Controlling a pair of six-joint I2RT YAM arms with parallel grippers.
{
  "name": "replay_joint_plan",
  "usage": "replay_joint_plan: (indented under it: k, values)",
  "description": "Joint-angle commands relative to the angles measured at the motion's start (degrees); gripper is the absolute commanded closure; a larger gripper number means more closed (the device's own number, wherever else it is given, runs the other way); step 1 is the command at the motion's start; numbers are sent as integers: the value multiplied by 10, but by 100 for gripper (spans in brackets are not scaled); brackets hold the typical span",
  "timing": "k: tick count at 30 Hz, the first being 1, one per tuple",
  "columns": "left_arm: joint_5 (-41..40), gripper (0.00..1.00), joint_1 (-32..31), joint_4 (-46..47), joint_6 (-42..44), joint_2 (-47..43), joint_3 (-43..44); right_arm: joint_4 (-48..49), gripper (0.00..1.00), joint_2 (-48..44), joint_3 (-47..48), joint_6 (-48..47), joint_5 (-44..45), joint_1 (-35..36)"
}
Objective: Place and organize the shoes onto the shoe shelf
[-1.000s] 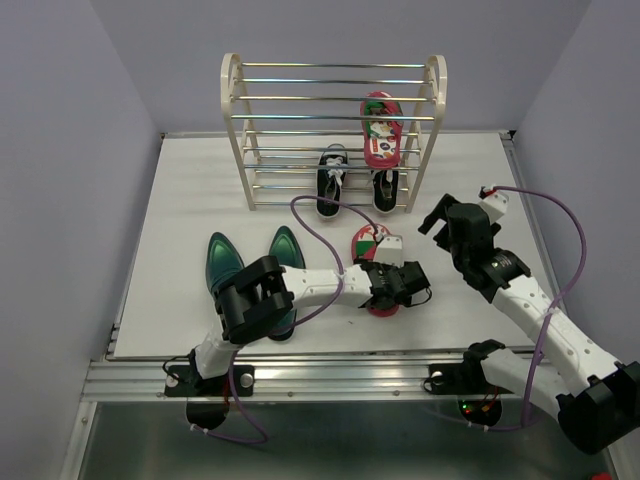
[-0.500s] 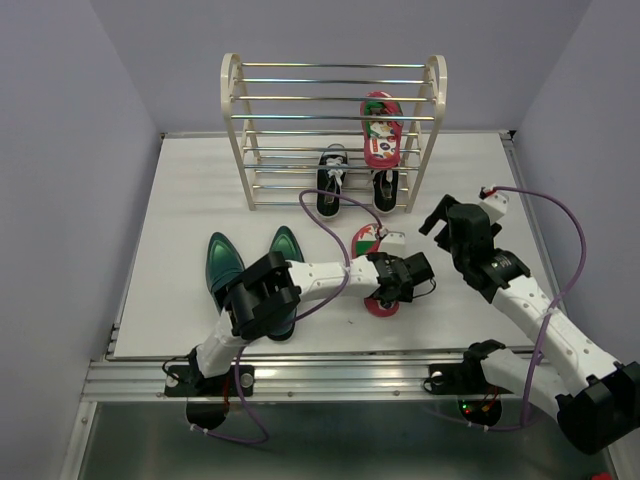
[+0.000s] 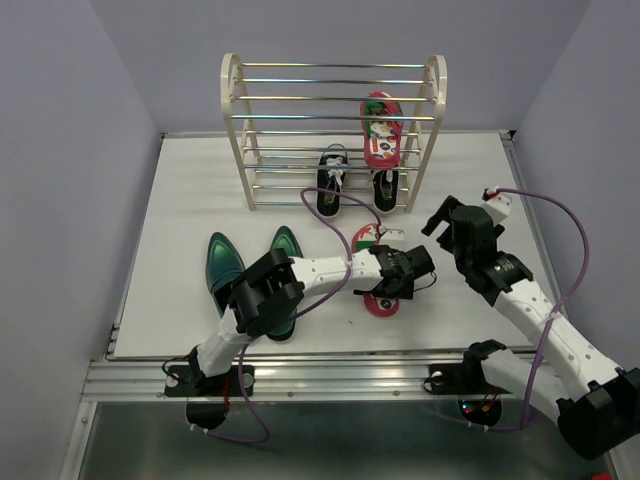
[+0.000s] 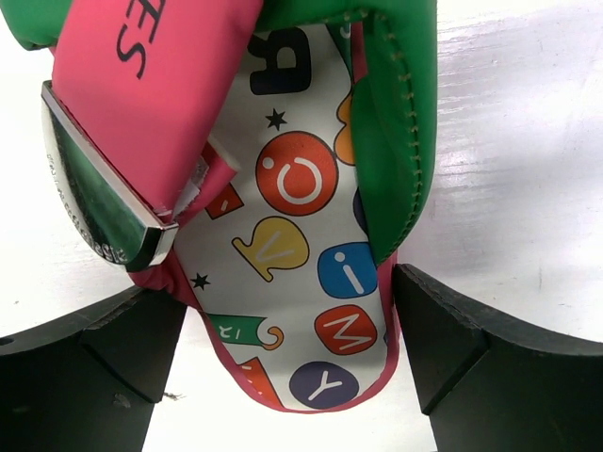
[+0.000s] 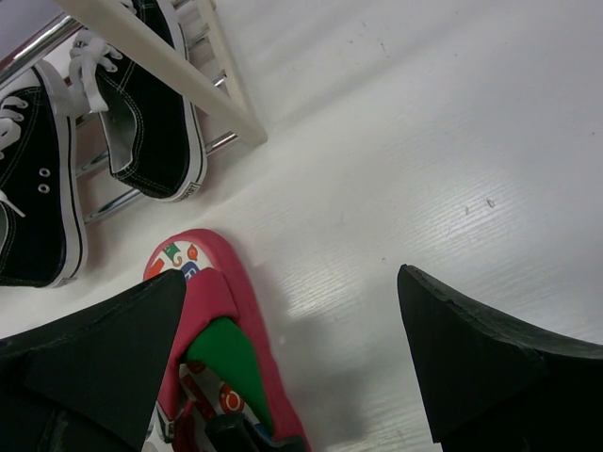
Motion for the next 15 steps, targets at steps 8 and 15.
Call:
replay_joint_plan:
  k: [8,15]
  values:
    - [13,25,21,5,-18,92,-6,25,0,-14,-2,-9,17,-8]
    - [-34,100,21,5,7,62,-19,25,0,-27,-1,-13,21,-8]
